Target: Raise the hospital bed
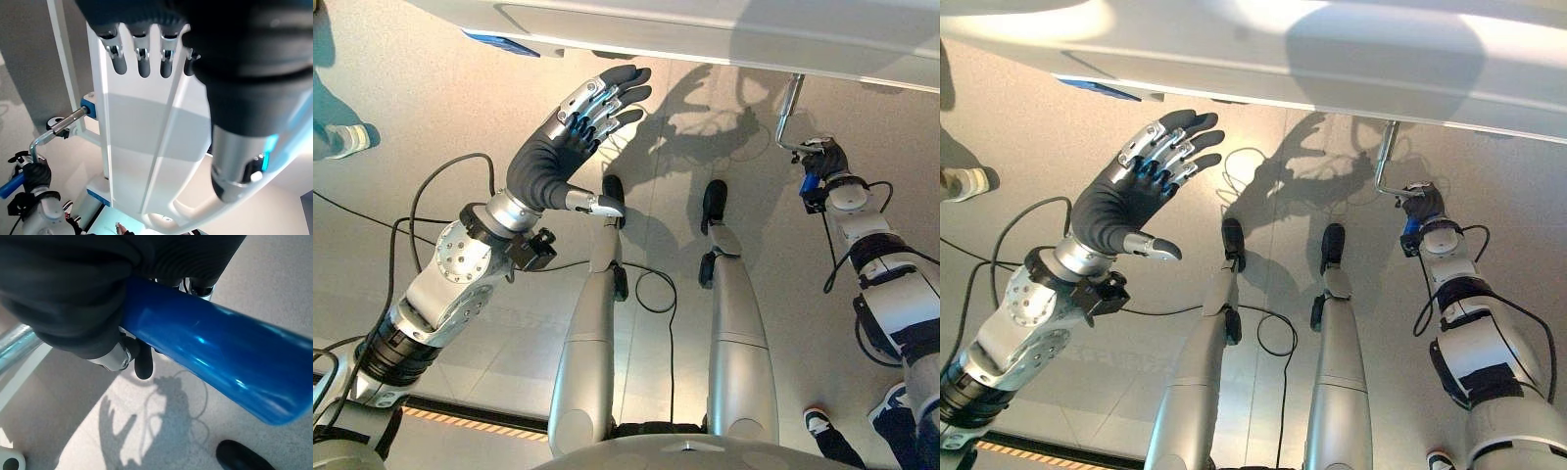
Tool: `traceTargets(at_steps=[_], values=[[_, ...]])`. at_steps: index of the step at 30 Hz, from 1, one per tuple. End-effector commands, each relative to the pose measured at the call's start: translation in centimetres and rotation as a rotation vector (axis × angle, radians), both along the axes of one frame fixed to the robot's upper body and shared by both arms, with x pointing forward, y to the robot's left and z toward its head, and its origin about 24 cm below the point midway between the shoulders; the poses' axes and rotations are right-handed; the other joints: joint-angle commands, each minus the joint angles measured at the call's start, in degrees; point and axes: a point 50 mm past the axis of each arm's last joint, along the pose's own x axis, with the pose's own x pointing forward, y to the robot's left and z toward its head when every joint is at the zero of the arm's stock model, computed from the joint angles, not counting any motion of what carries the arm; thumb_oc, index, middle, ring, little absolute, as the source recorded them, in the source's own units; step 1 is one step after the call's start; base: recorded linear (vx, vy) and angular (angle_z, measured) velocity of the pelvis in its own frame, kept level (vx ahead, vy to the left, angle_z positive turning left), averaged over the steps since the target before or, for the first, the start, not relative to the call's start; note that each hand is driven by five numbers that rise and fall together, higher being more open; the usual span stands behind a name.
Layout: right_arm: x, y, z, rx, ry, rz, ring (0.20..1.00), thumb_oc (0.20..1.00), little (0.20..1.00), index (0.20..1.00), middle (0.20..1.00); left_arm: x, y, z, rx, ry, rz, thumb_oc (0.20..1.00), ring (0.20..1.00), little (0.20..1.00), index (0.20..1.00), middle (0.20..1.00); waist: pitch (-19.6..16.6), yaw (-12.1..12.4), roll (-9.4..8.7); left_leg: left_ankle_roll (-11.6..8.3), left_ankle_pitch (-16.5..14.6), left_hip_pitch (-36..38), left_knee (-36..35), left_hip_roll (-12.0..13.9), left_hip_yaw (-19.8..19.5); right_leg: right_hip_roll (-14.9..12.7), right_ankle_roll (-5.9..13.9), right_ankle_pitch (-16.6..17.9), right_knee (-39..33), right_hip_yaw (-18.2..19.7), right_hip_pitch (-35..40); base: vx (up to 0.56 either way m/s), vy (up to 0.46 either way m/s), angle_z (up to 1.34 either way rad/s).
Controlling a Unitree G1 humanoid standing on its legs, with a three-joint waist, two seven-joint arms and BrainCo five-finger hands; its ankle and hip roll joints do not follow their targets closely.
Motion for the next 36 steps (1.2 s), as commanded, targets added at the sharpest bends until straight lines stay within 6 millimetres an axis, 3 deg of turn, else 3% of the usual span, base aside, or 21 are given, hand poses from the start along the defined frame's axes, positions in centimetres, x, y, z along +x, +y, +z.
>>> traceTargets(at_steps=[1, 4, 5, 8, 19, 29, 36], values=[[-1.3, -0.6, -4.0, -0.026, 0.192, -0.059, 0.2, 0.2, 0.2, 0.2, 0.2, -0.7, -0.8, 1.4, -0.121, -0.081, -0.045, 1.0, 1.0, 1.0, 1.0, 1.0, -0.63, 1.01, 4.49, -1.22, -10.37, 0.18, 9.41, 0.37, -1.44, 3.12, 2.09, 3.22, -6.95, -3.07, 2.12, 0.0, 0.0, 0.0], [-0.6, 2.2, -5.3, -0.019, 0.231, 0.017, 0.2, 0.2, 0.2, 0.2, 0.2, -0.6, -0.8, 1.5, -0.152, -0.084, -0.034, 1.0, 1.0, 1.0, 1.0, 1.0, -0.63, 1.23, 4.87, -1.01, -10.58, -0.63, 9.96, 0.27, -1.38, 3.16, 1.89, 3.08, -6.45, -2.83, 1.3, 0.0, 0.0, 0.0], [-0.6, 2.3, -5.3, -0.019, 0.231, 0.018, 0.2, 0.2, 0.2, 0.2, 0.2, -0.6, -0.8, 1.5, -0.152, -0.084, -0.033, 1.0, 1.0, 1.0, 1.0, 1.0, -0.63, 1.21, 4.85, -1.01, -10.6, -0.65, 9.99, 0.26, -1.38, 3.15, 1.89, 3.07, -6.42, -2.82, 1.28, 0.0, 0.0, 0.0], [0.0, 5.7, -6.5, 0.012, 0.258, 0.1, 0.2, 0.2, 0.2, 0.2, 0.2, -0.5, -0.9, 1.6, -0.201, -0.076, -0.019, 1.0, 1.0, 1.0, 1.0, 1.0, -0.63, 1.4, 5.23, -0.83, -10.88, -1.72, 10.71, 0.14, -1.18, 3.03, 1.71, 3.08, -5.93, -2.82, 0.21, 0.0, 0.012, -0.01], [-0.6, 11.3, -10.0, 0.192, 0.346, 0.209, 0.2, 0.2, 0.2, 0.2, 0.2, -0.2, -1.3, 1.5, -0.261, -0.047, -0.011, 1.0, 1.0, 1.0, 1.0, 1.0, -0.63, 1.2, 5.06, -0.51, -11.43, -3.32, 11.62, -0.1, -0.75, 3.0, 1.65, 3.32, -6.21, -2.46, -0.95, 0.0, 0.006, 0.0], [-0.8, 15.8, -10.8, 0.258, 0.374, 0.336, 0.2, 0.2, 0.2, 0.2, 0.2, 0.0, -1.2, 1.5, -0.29, -0.037, 0.006, 1.0, 1.0, 1.0, 1.0, 1.0, -0.63, 1.28, 5.01, -0.4, -11.5, -4.15, 11.88, -0.3, -0.43, 2.85, 1.66, 3.67, -6.32, -2.28, -1.55, 0.0, 0.0, 0.0], [-0.8, 19.9, -10.0, 0.294, 0.33, 0.469, 0.2, 0.2, 0.2, 0.2, 0.2, 0.0, -1.1, 1.5, -0.305, -0.037, 0.017, 1.0, 1.0, 1.0, 1.0, 1.0, -0.63, 1.4, 4.92, -0.54, -11.21, -4.15, 11.51, -0.41, -0.25, 2.82, 1.78, 4.1, -6.92, -2.14, -1.44, 0.0, 0.004, 0.0]])
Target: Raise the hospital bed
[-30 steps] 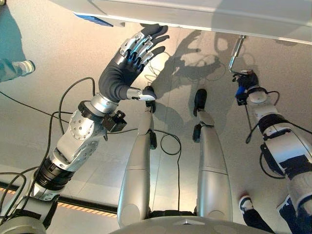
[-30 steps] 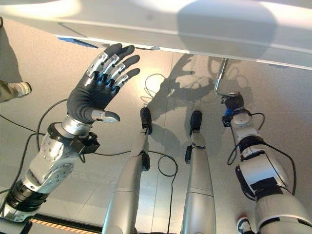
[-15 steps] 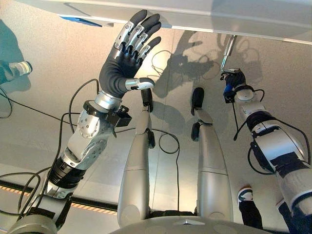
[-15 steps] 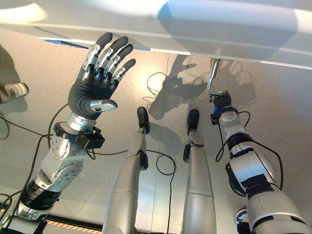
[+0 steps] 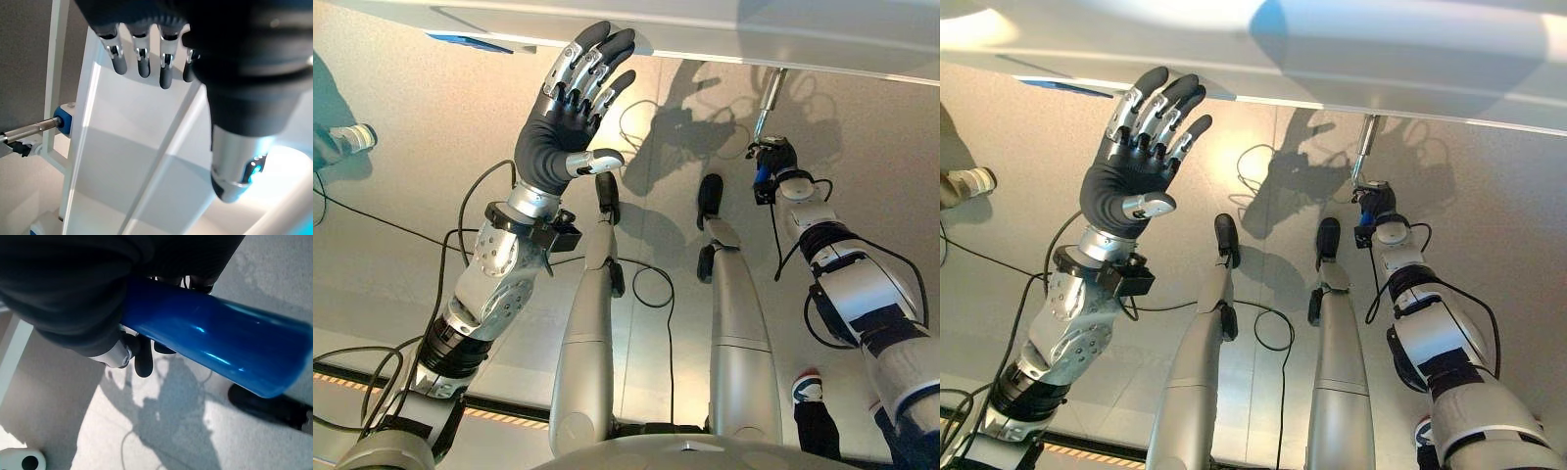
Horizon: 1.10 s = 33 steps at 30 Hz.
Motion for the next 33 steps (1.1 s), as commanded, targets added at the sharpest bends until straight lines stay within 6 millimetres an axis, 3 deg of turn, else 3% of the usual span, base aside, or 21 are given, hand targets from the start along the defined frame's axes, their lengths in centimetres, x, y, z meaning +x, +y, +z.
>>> traceTargets(at_steps=[1, 2, 4, 6, 7, 11, 17, 22, 26, 28, 29, 30, 33], values=[[-3.3, 13.5, -8.9, 0.049, 0.275, 0.427, 0.2, 0.2, 0.2, 0.2, 0.2, -1.1, 0.1, 1.4, -0.031, -0.108, 0.006, 1.0, 1.0, 1.0, 1.0, 1.0, -0.06, 0.39, 3.81, 1.95, -10.67, -0.81, 9.59, -2.8, 0.4, 0.54, 5.0, 6.42, -11.25, -1.29, 3.11, 0.0, 0.0, 0.0], [-3.3, 13.5, -8.9, 0.048, 0.275, 0.427, 0.2, 0.2, 0.2, 0.2, 0.2, -1.1, 0.1, 1.4, -0.031, -0.107, 0.006, 1.0, 1.0, 1.0, 1.0, 1.0, -0.06, 0.37, 3.8, 1.95, -10.67, -0.8, 9.58, -2.8, 0.41, 0.54, 5.0, 6.42, -11.26, -1.29, 3.12, 0.0, 0.0, 0.0], [-3.7, 15.8, -8.3, 0.004, 0.233, 0.531, 0.2, 0.2, 0.2, 0.2, 0.2, -1.1, 0.2, 1.4, -0.036, -0.113, 0.018, 1.0, 1.0, 1.0, 1.0, 1.0, -0.06, 0.36, 3.64, 1.88, -10.54, -0.95, 9.52, -2.77, 0.43, 0.53, 5.08, 6.57, -11.48, -1.3, 3.02, 0.0, 0.006, -0.03], [-3.8, 16.5, -8.3, -0.011, 0.228, 0.563, 0.2, 0.2, 0.2, 0.2, 0.2, -1.1, 0.3, 1.4, -0.04, -0.113, 0.023, 1.0, 1.0, 1.0, 1.0, 1.0, -0.06, 0.37, 3.65, 1.83, -10.47, -0.92, 9.37, -2.72, 0.46, 0.47, 5.1, 6.62, -11.58, -1.35, 3.02, 0.0, -0.002, -0.03], [-4.3, 18.1, -8.1, -0.022, 0.211, 0.631, 0.2, 0.2, 0.2, 0.2, 0.2, -1.1, 0.3, 1.3, -0.042, -0.11, 0.028, 1.0, 1.0, 1.0, 1.0, 1.0, -0.06, 0.25, 3.52, 1.77, -10.34, -0.85, 9.11, -2.66, 0.49, 0.5, 5.11, 6.73, -11.81, -1.34, 3.04, 0.0, -0.001, -0.04], [-5.2, 20.2, -7.8, -0.056, 0.187, 0.741, 0.2, 0.2, 0.2, 0.2, 0.2, -1.1, 0.5, 1.2, -0.04, -0.113, 0.039, 1.0, 1.0, 1.0, 1.0, 1.0, -0.06, 0.24, 3.26, 1.79, -10.27, -0.93, 9.22, -2.67, 0.52, 0.49, 5.19, 6.94, -12.09, -1.33, 3.21, 0.0, 0.002, -0.05], [-6.3, 22.4, -6.4, -0.074, 0.11, 0.882, 0.2, 0.2, 0.2, 0.2, 0.2, -1.2, 0.7, 1.0, -0.035, -0.118, 0.051, 1.0, 1.0, 1.0, 1.0, 1.0, -0.06, 0.19, 3.24, 1.7, -10.21, -0.88, 9.12, -2.68, 0.64, 0.42, 5.28, 7.1, -12.34, -1.41, 3.35, 0.0, 0.016, -0.04], [-7.6, 24.5, -4.3, 0.039, 0.025, 1.018, 0.2, 0.2, 0.2, 0.2, 0.2, -1.4, 0.8, 0.9, -0.02, -0.128, 0.055, 1.0, 1.0, 1.0, 1.0, 1.0, -0.06, 0.32, 3.34, 1.69, -10.32, -0.53, 9.12, -2.55, 0.8, 0.33, 5.35, 7.16, -12.37, -1.35, 3.46, 0.0, 0.003, -0.01], [-8.0, 25.1, -3.6, 0.082, -0.011, 1.042, 0.2, 0.2, 0.2, 0.2, 0.2, -1.5, 0.8, 0.8, -0.014, -0.133, 0.057, 1.0, 1.0, 1.0, 1.0, 1.0, -0.06, 0.35, 3.39, 1.67, -10.3, -0.54, 9.22, -2.53, 0.76, 0.26, 5.38, 7.19, -12.43, -1.33, 3.61, 0.0, 0.0, 0.0], [-8.0, 25.0, -3.4, 0.088, -0.023, 1.034, 0.2, 0.2, 0.2, 0.2, 0.2, -1.4, 0.9, 0.7, -0.012, -0.13, 0.068, 1.0, 1.0, 1.0, 1.0, 1.0, -0.06, 0.3, 3.35, 1.65, -10.25, -0.5, 9.16, -2.5, 0.8, 0.27, 5.38, 7.16, -12.38, -1.33, 3.6, 0.0, 0.0, 0.0], [-6.4, 22.3, -4.0, 0.065, -0.018, 0.894, 0.2, 0.2, 0.2, 0.2, 0.2, -1.2, 1.5, 0.3, 0.027, -0.114, 0.098, 1.0, 1.0, 1.0, 1.0, 1.0, -0.06, -0.13, 3.02, 1.68, -10.24, -0.35, 9.03, -2.41, 0.9, 0.3, 5.38, 7.26, -12.48, -1.28, 3.7, 0.0, 0.0, 0.0], [-6.4, 22.3, -3.9, 0.065, -0.019, 0.893, 0.2, 0.2, 0.2, 0.2, 0.2, -1.2, 1.5, 0.3, 0.027, -0.114, 0.098, 1.0, 1.0, 1.0, 1.0, 1.0, -0.06, -0.1, 3.0, 1.68, -10.25, -0.34, 9.02, -2.4, 0.9, 0.31, 5.38, 7.26, -12.49, -1.28, 3.71, 0.0, 0.0, 0.0], [-3.1, 14.5, -4.8, 0.129, 0.007, 0.497, 0.2, 0.2, 0.2, 0.2, 0.2, -1.3, 1.7, 0.6, 0.066, -0.136, 0.112, 1.0, 1.0, 1.0, 1.0, 1.0, -0.06, -0.46, 2.87, 1.71, -10.11, -0.49, 8.96, -2.71, 0.9, 0.28, 5.57, 7.66, -13.21, -1.28, 4.09, 0.0, 0.0, 0.0]])
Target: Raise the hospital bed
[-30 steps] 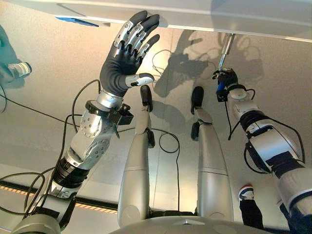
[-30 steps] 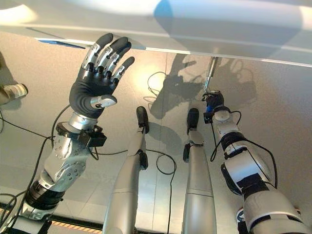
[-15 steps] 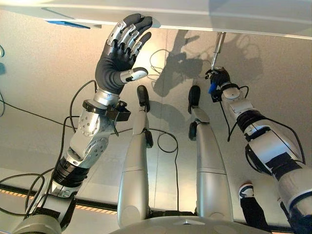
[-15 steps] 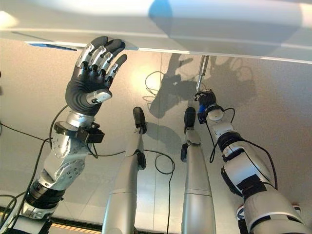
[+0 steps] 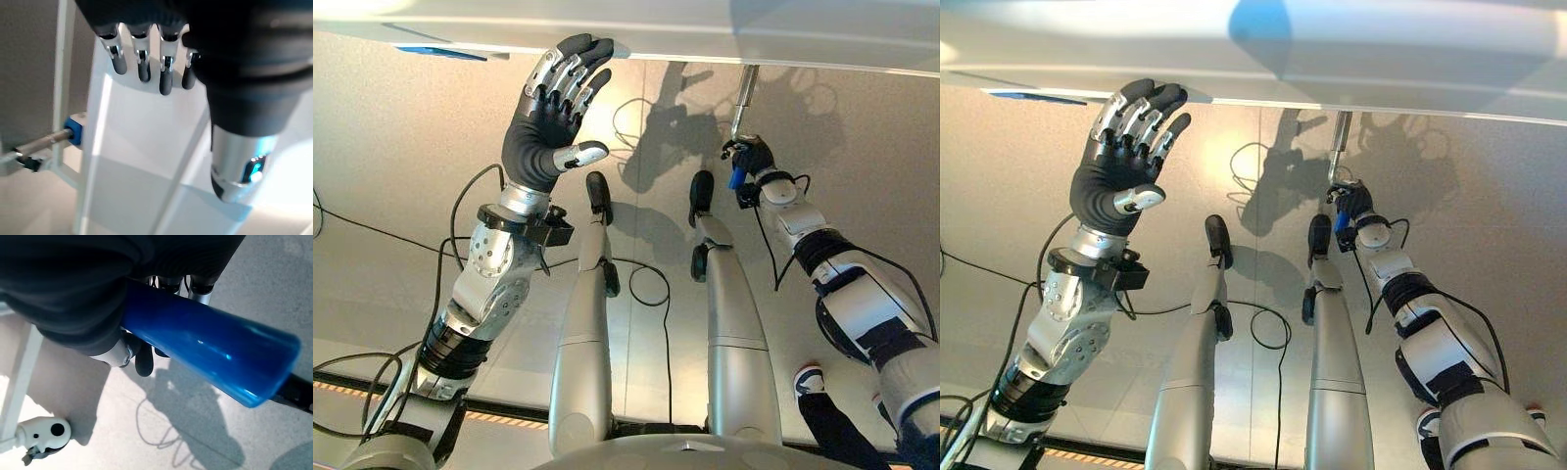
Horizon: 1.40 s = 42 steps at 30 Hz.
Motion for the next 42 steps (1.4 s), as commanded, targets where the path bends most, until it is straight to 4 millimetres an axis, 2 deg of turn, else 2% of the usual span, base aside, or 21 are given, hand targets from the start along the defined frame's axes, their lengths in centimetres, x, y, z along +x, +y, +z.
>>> traceTargets(at_steps=[1, 2, 3, 5, 7, 13, 19, 25, 28, 29, 30, 31, 32, 34, 37, 38, 42], values=[[-2.4, 12.2, -4.9, 0.141, 0.084, 0.354, 0.2, 0.2, 0.2, 0.2, 0.2, -2.0, -0.2, 1.4, 0.043, -0.145, -0.014, 1.0, 1.0, 1.0, 1.0, 1.0, -0.02, -0.3, 2.75, 2.72, -10.03, -0.41, 8.78, -5.23, 0.17, -1.76, 7.38, 7.06, -12.72, -0.23, 4.55, 0.0, 0.015, 0.03], [-2.1, 10.8, -4.8, 0.156, 0.076, 0.301, 0.2, 0.2, 0.2, 0.2, 0.2, -2.0, -0.2, 1.4, 0.039, -0.14, -0.022, 1.0, 1.0, 1.0, 1.0, 1.0, -0.02, -0.38, 2.66, 2.74, -10.02, -0.52, 8.69, -5.23, 0.25, -1.71, 7.45, 7.16, -12.92, -0.21, 4.44, 0.0, 0.024, 0.04], [-1.4, 6.5, -5.1, 0.203, 0.088, 0.114, 0.2, 0.2, 0.2, 0.2, 0.2, -2.1, -0.5, 1.3, 0.026, -0.131, -0.05, 1.0, 1.0, 1.0, 1.0, 1.0, -0.02, -0.58, 2.65, 2.84, -10.18, -0.57, 8.63, -5.4, 0.36, -1.73, 7.56, 7.38, -13.13, -0.22, 4.29, 0.0, 0.031, 0.04], [-1.2, 4.2, -5.2, 0.233, 0.107, 0.022, 0.2, 0.2, 0.2, 0.2, 0.2, -2.0, -0.8, 1.2, 0.023, -0.119, -0.079, 1.0, 1.0, 1.0, 1.0, 1.0, -0.02, -0.8, 2.49, 2.98, -10.45, -0.58, 8.62, -5.49, 0.44, -1.66, 7.65, 7.66, -13.45, -0.06, 4.15, -0.01, 0.023, 0.04], [-1.1, 2.8, -5.5, 0.241, 0.133, -0.037, 0.2, 0.2, 0.2, 0.2, 0.2, -1.9, -1.2, 1.2, 0.029, -0.112, -0.095, 1.0, 1.0, 1.0, 1.0, 1.0, -0.02, -0.88, 2.35, 3.09, -10.59, -0.55, 8.66, -5.57, 0.63, -1.61, 7.75, 7.84, -13.72, 0.18, 4.15, -0.01, 0.008, 0.02], [-1.3, 0.3, -6.2, 0.252, 0.184, -0.129, 0.2, 0.2, 0.2, 0.2, 0.2, -1.6, -1.5, 1.5, 0.044, -0.117, -0.107, 1.0, 1.0, 1.0, 1.0, 1.0, -0.02, -1.11, 2.35, 3.27, -10.75, -0.33, 8.68, -5.76, 1.45, -1.42, 7.99, 8.65, -14.93, 0.89, 4.55, -0.01, 0.025, 0.01], [-1.4, -0.6, -6.2, 0.254, 0.197, -0.149, 0.2, 0.2, 0.2, 0.2, 0.2, -1.5, -1.5, 1.4, 0.081, -0.114, -0.113, 1.0, 1.0, 1.0, 1.0, 1.0, -0.02, -1.4, 1.96, 3.12, -9.8, 0.33, 6.55, -6.31, 1.97, -1.53, 8.62, 10.57, -18.46, 1.01, 5.82, -0.02, 0.02, -0.01], [-1.4, -0.1, -6.6, 0.249, 0.217, -0.133, 0.2, 0.2, 0.2, 0.2, 0.2, -1.5, -1.5, 1.5, 0.088, -0.121, -0.121, 1.0, 1.0, 1.0, 1.0, 1.0, -0.02, -1.07, 1.4, 3.01, -8.14, 1.2, 3.12, -6.66, 2.06, -1.39, 9.2, 12.42, -21.85, 0.93, 6.61, -0.02, 0.025, -0.11], [-1.3, 0.9, -6.6, 0.22, 0.227, -0.096, 0.2, 0.2, 0.2, 0.2, 0.2, -1.6, -1.4, 1.8, 0.079, -0.136, -0.12, 1.0, 1.0, 1.0, 1.0, 1.0, -0.02, -0.92, 1.37, 2.94, -6.93, 1.62, 0.97, -6.88, 1.97, -1.36, 9.53, 13.67, -23.95, 0.99, 6.96, -0.01, 0.025, -0.11], [-1.2, 2.0, -6.6, 0.197, 0.234, -0.055, 0.2, 0.2, 0.2, 0.2, 0.2, -1.7, -1.4, 2.0, 0.057, -0.145, -0.125, 1.0, 1.0, 1.0, 1.0, 1.0, -0.02, -0.68, 1.67, 2.84, -6.41, 1.73, 0.1, -7.06, 2.05, -1.48, 9.73, 14.23, -24.71, 1.14, 6.84, -0.01, 0.02, -0.07], [-1.2, 2.0, -6.6, 0.197, 0.234, -0.055, 0.2, 0.2, 0.2, 0.2, 0.2, -1.7, -1.4, 2.0, 0.057, -0.145, -0.124, 1.0, 1.0, 1.0, 1.0, 1.0, -0.02, -0.71, 1.67, 2.84, -6.38, 1.74, 0.06, -7.06, 2.05, -1.48, 9.73, 14.25, -24.74, 1.14, 6.85, -0.02, 0.052, -0.05], [-1.1, 3.2, -6.5, 0.185, 0.233, -0.013, 0.2, 0.2, 0.2, 0.2, 0.2, -1.8, -1.5, 2.2, 0.024, -0.147, -0.138, 1.0, 1.0, 1.0, 1.0, 1.0, -0.02, -0.57, 1.84, 2.89, -6.39, 1.4, 0.22, -7.23, 2.19, -1.59, 9.7, 14.5, -24.93, 1.39, 6.57, -0.01, 0.031, -0.02], [-1.1, 3.2, -6.5, 0.184, 0.233, -0.013, 0.2, 0.2, 0.2, 0.2, 0.2, -1.8, -1.5, 2.2, 0.024, -0.147, -0.138, 1.0, 1.0, 1.0, 1.0, 1.0, -0.02, -0.6, 1.84, 2.9, -6.4, 1.37, 0.26, -7.23, 2.21, -1.59, 9.7, 14.51, -24.93, 1.4, 6.55, -0.01, 0.047, -0.01], [-1.2, 5.4, -6.7, 0.189, 0.23, 0.062, 0.2, 0.2, 0.2, 0.2, 0.2, -1.8, -1.7, 2.3, -0.022, -0.142, -0.151, 1.0, 1.0, 1.0, 1.0, 1.0, -0.02, -0.56, 1.89, 3.01, -6.51, 0.51, 0.89, -7.52, 2.25, -1.84, 9.77, 14.74, -24.87, 1.57, 6.02, 0.0, 0.042, 0.0], [-1.3, 6.3, -6.8, 0.187, 0.234, 0.091, 0.2, 0.2, 0.2, 0.2, 0.2, -1.7, -1.7, 2.1, -0.027, -0.135, -0.15, 1.0, 1.0, 1.0, 1.0, 1.0, -0.02, -0.54, 1.97, 3.04, -6.58, 0.24, 1.15, -7.65, 2.36, -1.93, 9.72, 14.76, -24.81, 1.65, 5.92, 0.0, 0.013, 0.0], [-1.6, 8.0, -7.2, 0.172, 0.246, 0.155, 0.2, 0.2, 0.2, 0.2, 0.2, -1.7, -1.7, 2.0, -0.024, -0.127, -0.141, 1.0, 1.0, 1.0, 1.0, 1.0, -0.02, -0.41, 2.06, 3.0, -6.58, -0.16, 1.47, -7.74, 2.39, -2.12, 9.73, 14.86, -24.84, 1.65, 5.92, 0.0, 0.03, -0.01], [-2.2, 11.2, -7.3, 0.073, 0.233, 0.297, 0.2, 0.2, 0.2, 0.2, 0.2, -1.8, -1.6, 2.2, -0.018, -0.146, -0.121, 1.0, 1.0, 1.0, 1.0, 1.0, -0.02, -0.33, 2.21, 2.96, -6.6, -0.3, 1.78, -7.85, 2.45, -2.41, 9.74, 14.93, -24.83, 1.75, 6.14, 0.0, 0.028, -0.01]])
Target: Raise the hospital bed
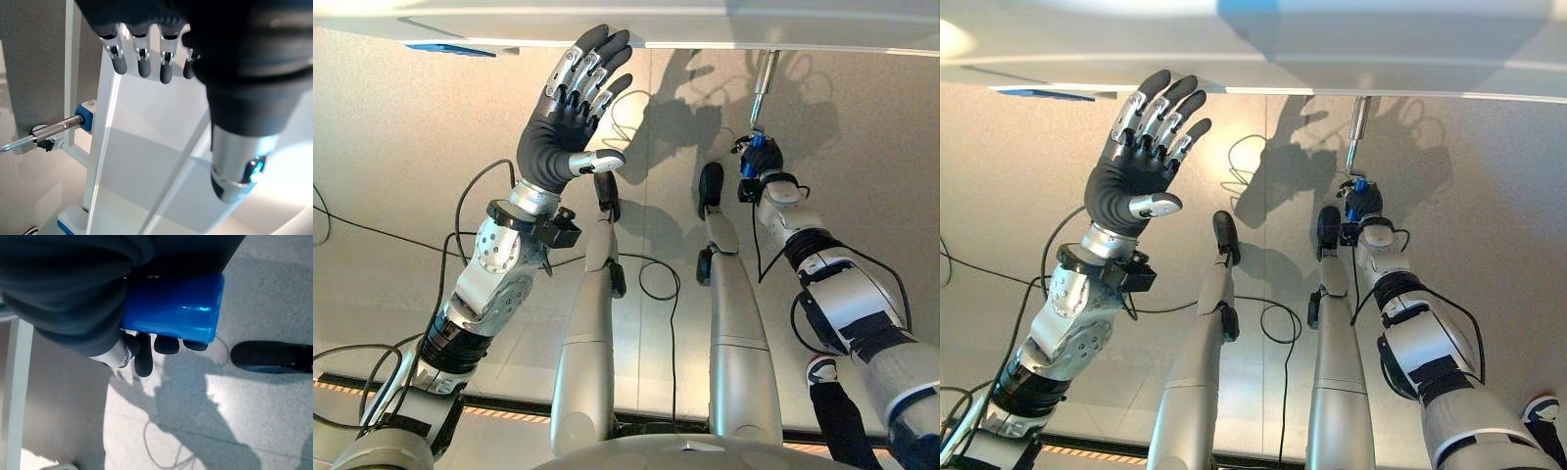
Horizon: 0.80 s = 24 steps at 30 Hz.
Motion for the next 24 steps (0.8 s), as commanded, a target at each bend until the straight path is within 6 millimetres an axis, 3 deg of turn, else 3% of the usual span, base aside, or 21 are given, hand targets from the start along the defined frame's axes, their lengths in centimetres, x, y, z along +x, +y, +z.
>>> traceTargets(at_steps=[1, 9, 17, 20, 21, 22, 24], values=[[-3.0, 12.3, -6.8, -0.221, 0.186, 0.48, 0.2, 0.2, 0.2, 0.2, 0.2, -1.8, 0.2, 1.9, -0.022, -0.136, -0.021, 1.0, 1.0, 1.0, 1.0, 1.0, 0.16, -0.08, 1.92, 1.33, -7.64, -0.75, 5.31, -5.75, 1.37, -1.44, 6.68, 8.82, -14.8, -0.59, 3.98, 0.0, 0.0, 0.0], [-4.0, 14.9, -7.2, -0.269, 0.169, 0.584, 0.2, 0.2, 0.2, 0.2, 0.2, -2.2, 0.3, 2.0, -0.045, -0.146, -0.017, 1.0, 1.0, 1.0, 1.0, 1.0, 0.16, 0.52, 2.78, 1.3, -7.83, -0.96, 5.82, -5.89, 1.17, -1.9, 6.67, 8.48, -14.41, -0.74, 4.04, 0.0, 0.027, 0.0], [-4.4, 17.3, -5.8, -0.267, 0.1, 0.678, 0.2, 0.2, 0.2, 0.2, 0.2, -2.2, 0.4, 1.9, -0.048, -0.146, -0.011, 1.0, 1.0, 1.0, 1.0, 1.0, 0.16, 1.0, 3.27, 1.37, -8.14, -1.25, 6.15, -6.06, 1.37, -2.33, 6.9, 8.52, -14.45, -0.44, 3.94, 0.0, 0.024, -0.01], [-5.3, 19.9, -3.7, -0.256, -0.009, 0.808, 0.2, 0.2, 0.2, 0.2, 0.2, -2.3, 0.4, 1.9, -0.047, -0.153, -0.011, 1.0, 1.0, 1.0, 1.0, 1.0, 0.16, 1.08, 3.27, 1.35, -8.39, -1.39, 6.74, -6.0, 1.6, -2.58, 6.96, 8.54, -14.44, -0.24, 4.03, 0.0, 0.011, 0.0], [-5.4, 19.8, -3.7, -0.256, -0.008, 0.808, 0.2, 0.2, 0.2, 0.2, 0.2, -2.3, 0.4, 1.9, -0.048, -0.153, -0.011, 1.0, 1.0, 1.0, 1.0, 1.0, 0.16, 1.07, 3.28, 1.35, -8.4, -1.39, 6.75, -6.0, 1.6, -2.58, 6.96, 8.54, -14.44, -0.24, 4.03, 0.0, 0.0, 0.0], [-6.2, 21.2, -2.2, -0.194, -0.074, 0.888, 0.2, 0.2, 0.2, 0.2, 0.2, -2.3, 0.5, 1.7, -0.04, -0.154, -0.008, 1.0, 1.0, 1.0, 1.0, 1.0, 0.16, 1.12, 3.28, 1.3, -8.43, -1.4, 6.92, -5.89, 1.79, -2.67, 6.98, 8.51, -14.38, -0.26, 4.08, 0.0, 0.0, 0.0], [-6.5, 21.6, -1.5, -0.166, -0.104, 0.921, 0.2, 0.2, 0.2, 0.2, 0.2, -2.3, 0.6, 1.7, -0.032, -0.155, -0.001, 1.0, 1.0, 1.0, 1.0, 1.0, 0.16, 1.08, 3.23, 1.28, -8.48, -1.33, 6.96, -5.84, 1.87, -2.66, 6.99, 8.49, -14.38, -0.26, 4.13, 0.0, 0.0, 0.0]])
